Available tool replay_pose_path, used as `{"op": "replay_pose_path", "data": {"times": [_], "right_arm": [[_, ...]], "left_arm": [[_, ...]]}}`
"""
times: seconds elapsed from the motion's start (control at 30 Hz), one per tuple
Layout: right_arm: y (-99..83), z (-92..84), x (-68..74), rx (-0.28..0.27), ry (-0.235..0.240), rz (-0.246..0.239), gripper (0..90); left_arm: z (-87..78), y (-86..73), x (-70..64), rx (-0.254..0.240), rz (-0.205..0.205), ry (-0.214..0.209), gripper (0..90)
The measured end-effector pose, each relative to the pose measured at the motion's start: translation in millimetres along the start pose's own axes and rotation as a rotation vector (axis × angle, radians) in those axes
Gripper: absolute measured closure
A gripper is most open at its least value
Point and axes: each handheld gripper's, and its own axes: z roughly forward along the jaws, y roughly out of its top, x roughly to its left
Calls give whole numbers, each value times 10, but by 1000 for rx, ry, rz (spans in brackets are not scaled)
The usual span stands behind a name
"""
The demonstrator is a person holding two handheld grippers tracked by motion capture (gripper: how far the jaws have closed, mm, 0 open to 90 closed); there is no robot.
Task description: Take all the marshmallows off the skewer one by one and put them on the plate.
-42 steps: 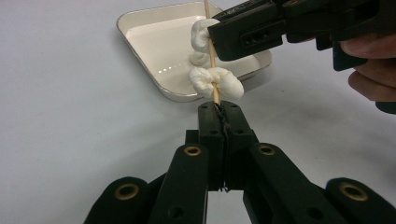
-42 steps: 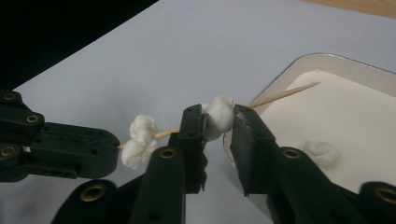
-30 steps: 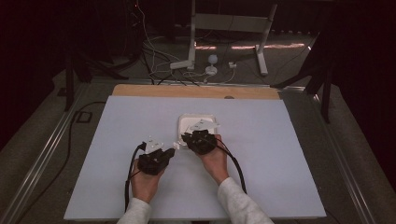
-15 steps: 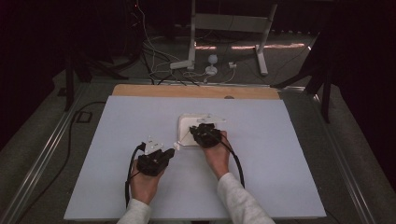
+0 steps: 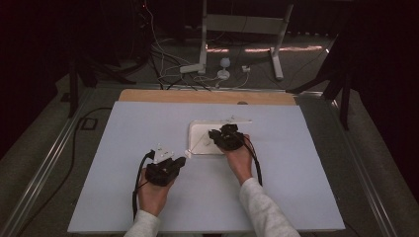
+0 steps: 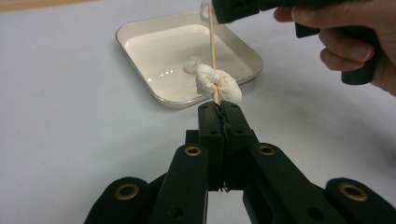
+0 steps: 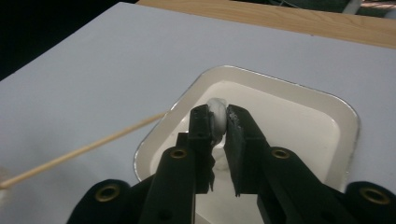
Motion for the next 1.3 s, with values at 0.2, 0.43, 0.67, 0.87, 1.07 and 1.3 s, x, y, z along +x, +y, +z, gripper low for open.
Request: {"op": "replay_pose_path", "data": {"times": [0.2, 0.43, 0.67, 0.87, 1.07, 1.3], "right_arm": [[-3, -2, -26, -1, 8, 23, 714], [-2, -14, -53, 4, 17, 32, 646], [-12, -8, -37, 6, 35, 32, 632], [-5, -23, -23, -5, 58, 38, 628], [-1, -26, -40, -13, 73, 52, 625], [7, -31, -54, -16, 75, 56, 621]], "left_arm": [[5, -3, 18, 1, -5, 7, 899], [38, -9, 4, 10, 0, 2, 899], [61, -20, 6, 19, 2, 6, 899], [74, -22, 5, 23, 4, 6, 899], [98, -25, -11, 35, 12, 5, 899], [125, -30, -25, 36, 14, 8, 899]]}}
